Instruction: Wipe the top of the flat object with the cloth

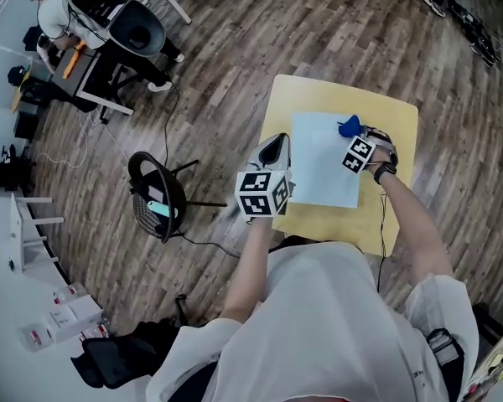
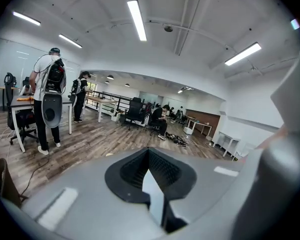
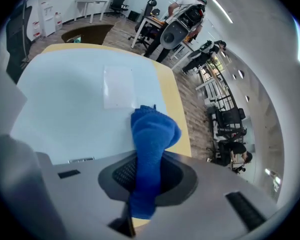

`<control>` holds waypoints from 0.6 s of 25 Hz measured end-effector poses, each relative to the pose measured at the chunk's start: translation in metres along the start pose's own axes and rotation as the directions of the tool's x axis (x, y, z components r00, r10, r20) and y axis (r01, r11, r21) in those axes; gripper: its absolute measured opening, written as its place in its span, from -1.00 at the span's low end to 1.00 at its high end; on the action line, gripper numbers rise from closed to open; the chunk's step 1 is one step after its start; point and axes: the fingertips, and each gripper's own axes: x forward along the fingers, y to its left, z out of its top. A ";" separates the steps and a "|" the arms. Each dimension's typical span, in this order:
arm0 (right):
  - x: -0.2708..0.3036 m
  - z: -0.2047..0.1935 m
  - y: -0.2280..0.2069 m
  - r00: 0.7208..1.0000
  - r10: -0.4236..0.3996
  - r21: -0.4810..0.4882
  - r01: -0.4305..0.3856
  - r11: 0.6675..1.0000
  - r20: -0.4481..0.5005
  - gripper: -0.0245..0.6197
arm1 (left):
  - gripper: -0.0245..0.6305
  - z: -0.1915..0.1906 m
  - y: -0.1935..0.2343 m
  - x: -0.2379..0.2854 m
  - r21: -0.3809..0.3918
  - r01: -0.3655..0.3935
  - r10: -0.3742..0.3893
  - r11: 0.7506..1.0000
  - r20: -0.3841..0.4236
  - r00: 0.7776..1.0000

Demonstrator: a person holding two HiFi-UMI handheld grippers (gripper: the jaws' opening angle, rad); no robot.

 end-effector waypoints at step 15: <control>-0.033 0.072 -0.004 0.989 0.022 0.045 -0.028 0.999 0.144 -0.73 | -0.89 -0.004 0.024 -0.018 -0.045 -0.059 0.060 0.997 0.015 0.998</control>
